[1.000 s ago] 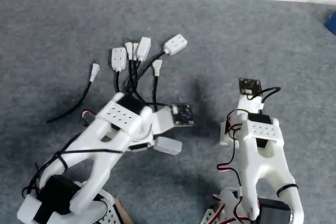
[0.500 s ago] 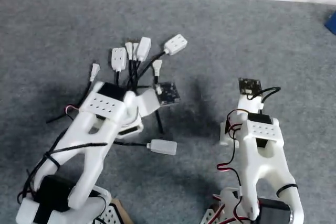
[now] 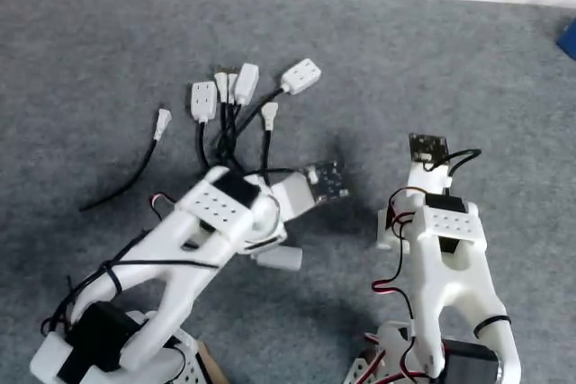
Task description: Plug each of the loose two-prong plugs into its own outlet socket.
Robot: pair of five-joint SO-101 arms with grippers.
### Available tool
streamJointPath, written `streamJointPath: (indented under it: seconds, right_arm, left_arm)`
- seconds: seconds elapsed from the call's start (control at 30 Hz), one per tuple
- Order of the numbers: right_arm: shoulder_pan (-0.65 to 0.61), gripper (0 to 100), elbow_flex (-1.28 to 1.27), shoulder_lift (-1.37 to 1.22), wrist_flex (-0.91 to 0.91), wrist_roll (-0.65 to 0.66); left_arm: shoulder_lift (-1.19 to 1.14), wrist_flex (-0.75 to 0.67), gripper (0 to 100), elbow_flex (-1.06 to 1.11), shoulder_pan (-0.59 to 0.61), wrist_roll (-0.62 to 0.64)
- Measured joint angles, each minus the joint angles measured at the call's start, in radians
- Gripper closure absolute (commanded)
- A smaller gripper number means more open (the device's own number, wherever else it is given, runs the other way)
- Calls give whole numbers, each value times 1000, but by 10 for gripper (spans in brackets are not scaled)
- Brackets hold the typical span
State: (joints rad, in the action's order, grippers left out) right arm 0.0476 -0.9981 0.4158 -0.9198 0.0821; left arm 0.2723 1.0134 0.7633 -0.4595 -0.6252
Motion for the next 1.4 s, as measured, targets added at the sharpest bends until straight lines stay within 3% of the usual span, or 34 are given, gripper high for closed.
streamJointPath:
  seconds: [0.47,0.77,0.93,1.07,1.17,1.4]
  right_arm:
    - [0,709,0,0,0,0]
    - [0,709,0,0,2,0]
    - [0,709,0,0,2,0]
    - [0,709,0,0,2,0]
    - [0,709,0,0,2,0]
    - [0,709,0,0,2,0]
  left_arm:
    - [37,28,868,64,-40,0]
    - [224,356,825,-137,-14,-54]
    - [321,483,825,-55,-123,-104]
    - [371,387,821,115,-209,-149]
    - [376,259,764,213,-250,-157]
    - [376,57,734,293,-250,-155]
